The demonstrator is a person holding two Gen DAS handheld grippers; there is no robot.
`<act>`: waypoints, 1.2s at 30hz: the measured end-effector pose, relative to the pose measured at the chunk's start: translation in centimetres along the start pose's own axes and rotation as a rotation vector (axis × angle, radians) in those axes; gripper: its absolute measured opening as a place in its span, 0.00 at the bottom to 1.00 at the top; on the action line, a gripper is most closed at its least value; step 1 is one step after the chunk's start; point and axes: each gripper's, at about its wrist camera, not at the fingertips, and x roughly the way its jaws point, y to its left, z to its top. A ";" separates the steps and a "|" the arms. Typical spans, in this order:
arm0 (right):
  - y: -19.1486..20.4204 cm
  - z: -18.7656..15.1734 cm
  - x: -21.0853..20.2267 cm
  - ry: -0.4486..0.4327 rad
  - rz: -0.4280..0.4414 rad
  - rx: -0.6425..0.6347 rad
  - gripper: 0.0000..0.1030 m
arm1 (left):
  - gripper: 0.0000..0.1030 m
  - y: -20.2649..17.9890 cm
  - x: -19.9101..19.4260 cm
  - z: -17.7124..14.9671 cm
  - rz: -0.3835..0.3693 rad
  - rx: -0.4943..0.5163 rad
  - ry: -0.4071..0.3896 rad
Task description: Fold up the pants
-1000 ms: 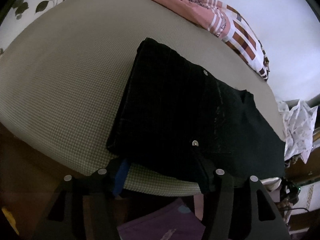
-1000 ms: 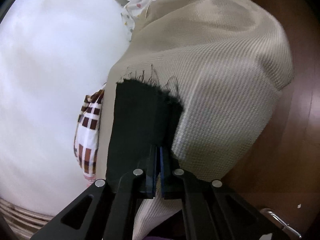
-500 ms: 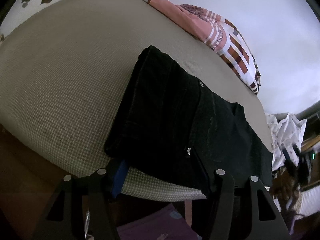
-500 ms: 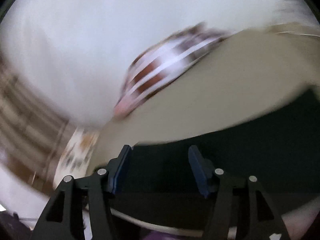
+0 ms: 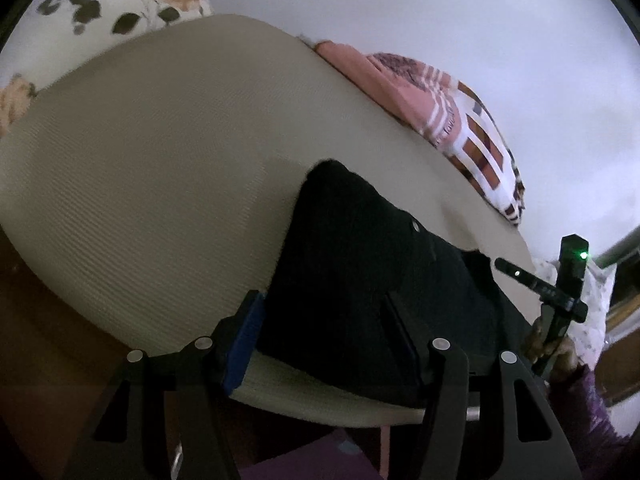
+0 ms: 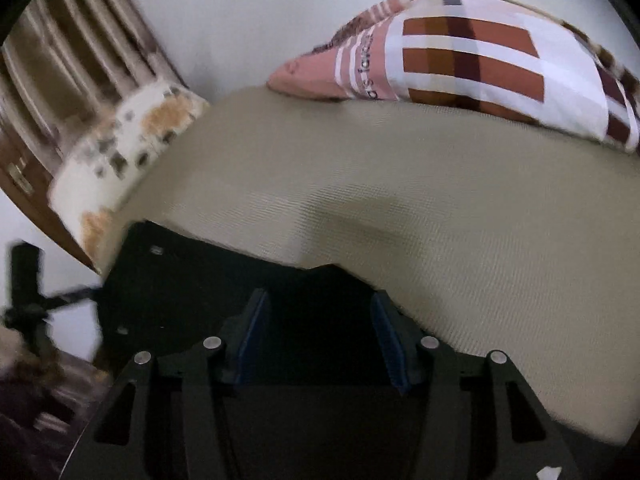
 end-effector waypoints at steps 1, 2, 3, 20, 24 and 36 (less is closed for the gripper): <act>0.2 0.3 0.9 0.023 -0.011 -0.020 0.42 | 0.60 0.1 0.1 0.0 0.003 -0.001 0.002; 0.0 0.5 1.8 0.056 -0.003 -0.028 0.38 | 0.60 0.2 0.2 0.0 0.006 -0.001 0.005; 0.0 0.5 2.3 0.082 -0.003 -0.033 0.31 | 0.60 0.2 0.3 0.0 0.013 -0.002 0.008; 1.8 0.7 4.6 0.008 -0.182 -0.120 0.04 | 0.73 1.6 2.6 -0.5 0.080 -0.055 0.047; 1.0 0.7 4.7 -0.023 -0.174 -0.074 0.05 | 0.73 1.2 2.5 -0.3 0.091 -0.050 0.038; -1.9 1.2 4.4 -0.033 -0.076 0.087 0.27 | 0.79 -4.5 2.9 -1.9 0.054 0.230 0.022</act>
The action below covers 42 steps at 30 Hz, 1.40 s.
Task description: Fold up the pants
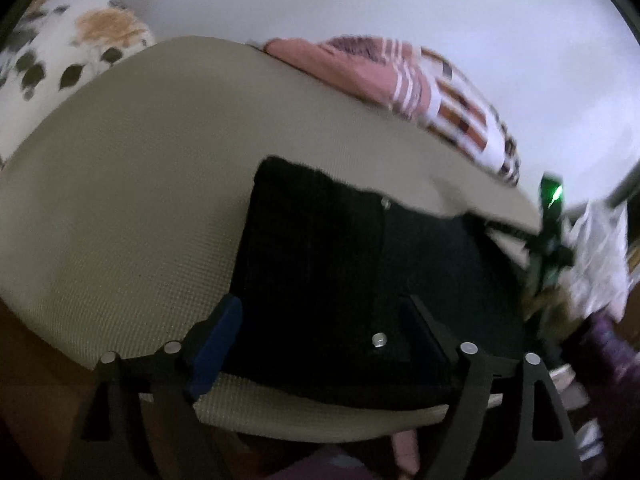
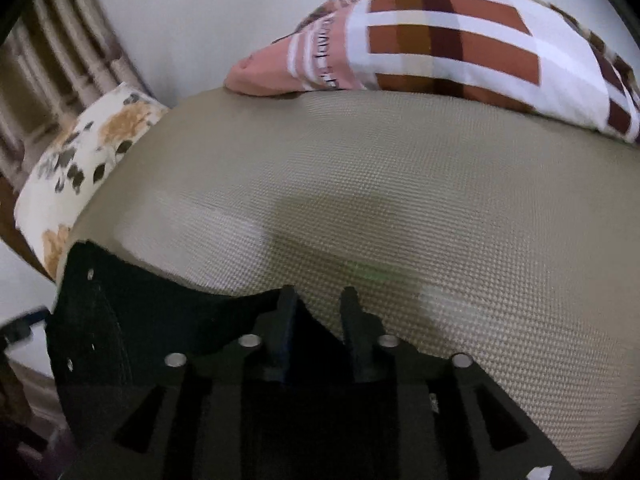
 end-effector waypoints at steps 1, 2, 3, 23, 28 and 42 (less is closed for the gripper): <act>0.0 0.0 0.0 -0.001 0.005 0.004 0.28 | 0.79 0.1 0.7 -0.2 0.017 0.008 0.024; 0.0 0.0 0.0 -0.001 0.012 0.005 0.32 | 0.79 0.4 1.3 -0.3 0.023 0.003 0.047; 0.1 0.0 0.0 -0.004 0.012 0.004 0.40 | 0.79 0.9 2.3 -0.5 0.018 -0.018 0.089; -11.0 -22.6 -21.6 -0.157 -0.056 0.461 0.56 | 0.81 -1.0 -1.1 1.6 0.131 0.016 -0.122; -15.0 -28.9 -27.9 -0.282 -0.145 0.636 0.49 | 0.81 -2.6 0.7 2.0 0.123 0.016 -0.053; -24.8 -42.2 -36.3 -0.719 -0.006 1.171 0.52 | 0.81 -6.2 1.7 1.7 0.094 0.017 -0.012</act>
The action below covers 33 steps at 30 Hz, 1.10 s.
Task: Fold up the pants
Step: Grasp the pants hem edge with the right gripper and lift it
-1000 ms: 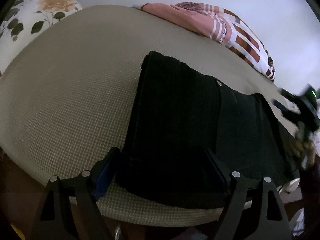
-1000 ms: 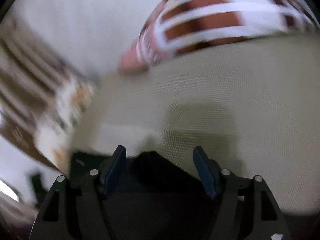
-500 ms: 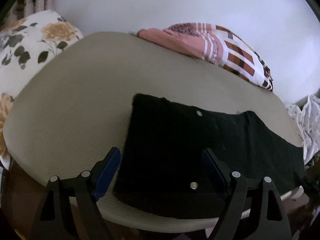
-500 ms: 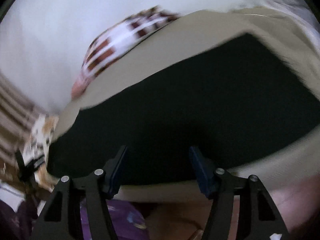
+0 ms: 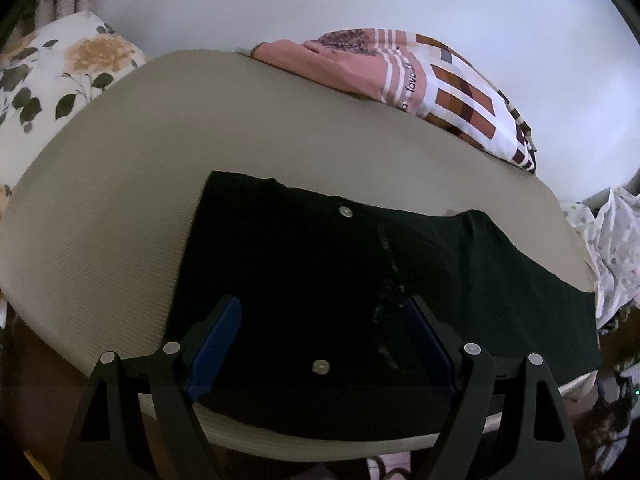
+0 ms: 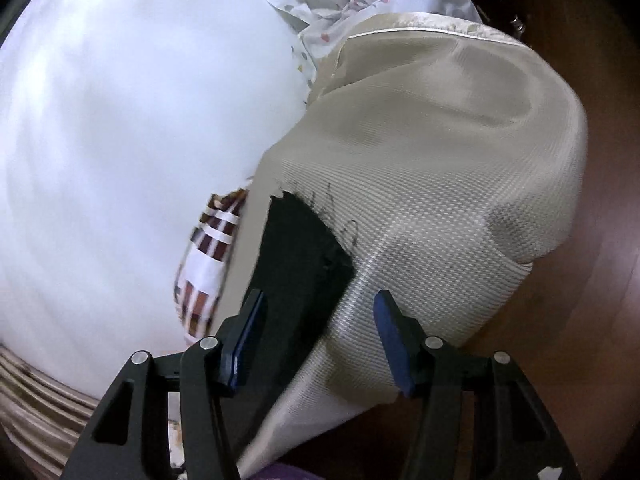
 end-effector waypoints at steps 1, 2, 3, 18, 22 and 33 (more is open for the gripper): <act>0.1 -0.3 0.1 -0.002 0.005 -0.001 0.52 | 0.81 -0.3 -0.1 0.0 -0.002 0.005 -0.003; 0.1 -0.1 0.4 -0.005 0.014 0.001 0.52 | 0.81 -0.7 -0.3 0.1 -0.001 0.017 -0.008; 0.0 0.2 0.7 -0.008 0.024 0.006 0.52 | 0.81 -0.9 -0.4 0.1 0.000 0.023 -0.010; 2.2 0.5 3.2 0.025 0.026 -0.091 0.54 | 0.81 -4.1 0.0 0.2 -0.029 0.079 0.026; 2.8 0.6 4.7 0.062 -0.017 -0.135 0.51 | 0.81 -4.7 0.0 0.2 -0.041 0.096 0.027; 2.9 -0.9 7.1 0.109 -0.075 -0.217 0.21 | 0.81 -4.6 0.9 -0.2 -0.055 0.054 0.059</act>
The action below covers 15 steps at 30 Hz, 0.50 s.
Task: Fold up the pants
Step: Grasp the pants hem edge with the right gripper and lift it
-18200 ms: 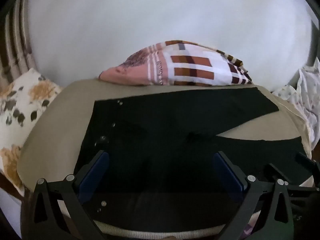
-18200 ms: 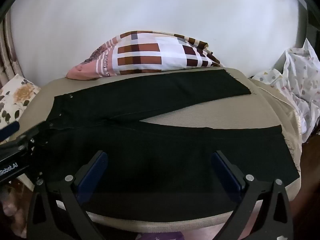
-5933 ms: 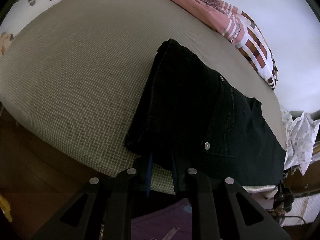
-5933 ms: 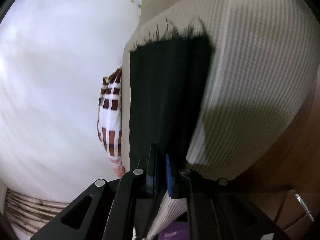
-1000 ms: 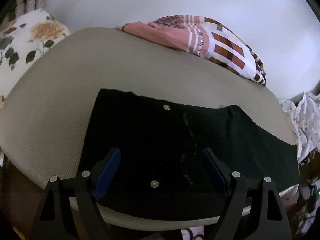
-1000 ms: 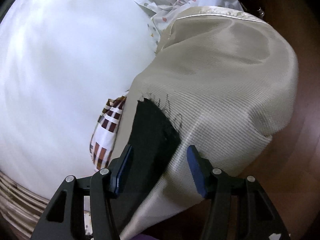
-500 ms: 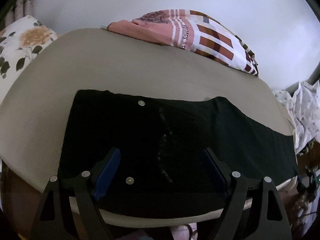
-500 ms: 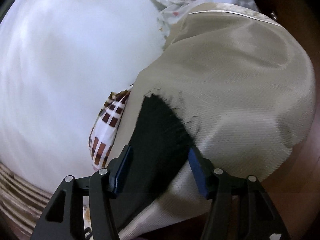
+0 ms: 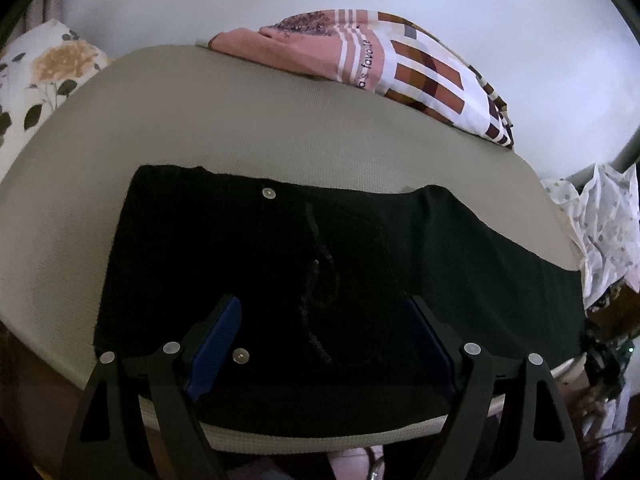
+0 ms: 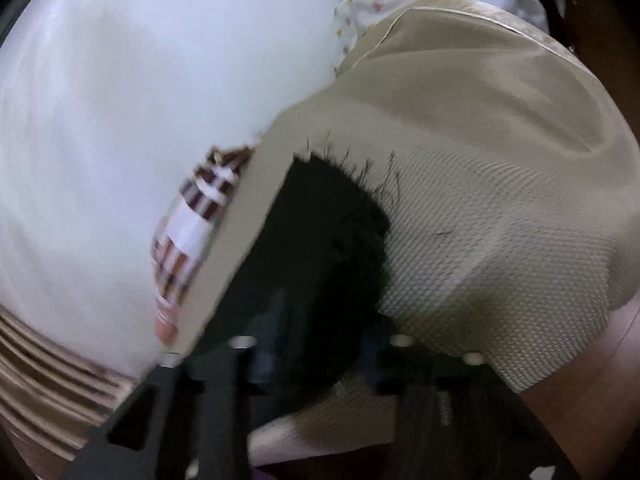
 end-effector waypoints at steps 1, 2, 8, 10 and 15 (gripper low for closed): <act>-0.1 -0.2 0.3 0.005 0.008 0.003 0.21 | 0.81 0.0 -0.1 0.0 0.000 0.002 -0.003; -0.5 -0.4 0.3 -0.001 0.030 0.028 0.21 | 0.81 -0.1 -0.2 0.0 0.001 0.007 -0.007; -3.0 -0.7 -0.1 -0.023 0.107 0.146 0.16 | 0.81 -0.3 -0.1 0.2 -0.002 0.020 -0.008; -3.0 -0.4 0.1 -0.019 0.102 0.160 0.16 | 0.81 -0.7 0.0 0.1 -0.008 0.029 -0.005; -2.0 0.6 0.6 0.013 0.061 0.142 0.23 | 0.81 -1.2 0.1 0.0 -0.018 0.045 0.000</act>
